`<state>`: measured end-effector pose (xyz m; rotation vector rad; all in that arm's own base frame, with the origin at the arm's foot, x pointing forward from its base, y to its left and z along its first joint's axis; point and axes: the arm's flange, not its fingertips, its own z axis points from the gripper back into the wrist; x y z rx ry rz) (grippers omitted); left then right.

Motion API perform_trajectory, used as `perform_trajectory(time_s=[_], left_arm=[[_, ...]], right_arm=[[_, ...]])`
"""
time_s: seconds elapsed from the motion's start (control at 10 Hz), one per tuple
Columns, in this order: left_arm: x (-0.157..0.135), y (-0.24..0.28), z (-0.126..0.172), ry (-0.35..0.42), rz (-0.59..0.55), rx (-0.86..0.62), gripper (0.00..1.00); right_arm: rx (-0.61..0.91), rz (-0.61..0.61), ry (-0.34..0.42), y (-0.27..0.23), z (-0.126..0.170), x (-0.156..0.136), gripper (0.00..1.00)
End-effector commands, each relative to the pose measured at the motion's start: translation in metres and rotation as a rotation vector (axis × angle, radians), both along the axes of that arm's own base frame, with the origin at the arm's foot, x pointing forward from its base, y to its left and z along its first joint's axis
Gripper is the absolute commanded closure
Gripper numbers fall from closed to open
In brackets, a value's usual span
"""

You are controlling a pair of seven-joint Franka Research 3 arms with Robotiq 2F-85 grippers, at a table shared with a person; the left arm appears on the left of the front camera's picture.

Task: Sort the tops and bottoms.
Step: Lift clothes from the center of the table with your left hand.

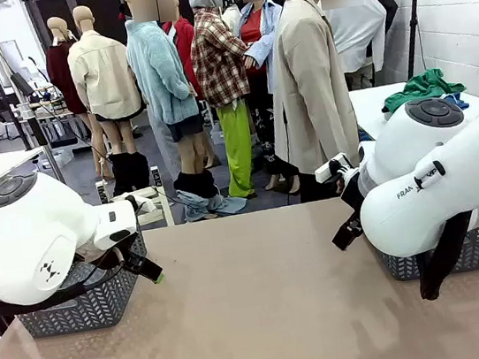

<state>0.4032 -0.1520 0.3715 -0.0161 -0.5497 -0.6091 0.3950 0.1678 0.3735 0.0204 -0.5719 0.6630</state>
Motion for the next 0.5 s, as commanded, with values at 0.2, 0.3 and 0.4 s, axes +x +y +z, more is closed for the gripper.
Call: perform_trajectory(time_s=[0.2, 0.3, 0.4], left_arm=[[0.0, 0.0, 0.0, 0.0, 0.0, 0.0, 0.0], [0.0, 0.0, 0.0, 0.0, 0.0, 0.0, 0.0], [0.0, 0.0, 0.0, 0.0, 0.0, 0.0, 0.0]], right_arm=[[0.0, 0.0, 0.0, 0.0, 0.0, 0.0, 0.0], [0.0, 0.0, 0.0, 0.0, 0.0, 0.0, 0.0], [0.0, 0.0, 0.0, 0.0, 0.0, 0.0, 0.0]])
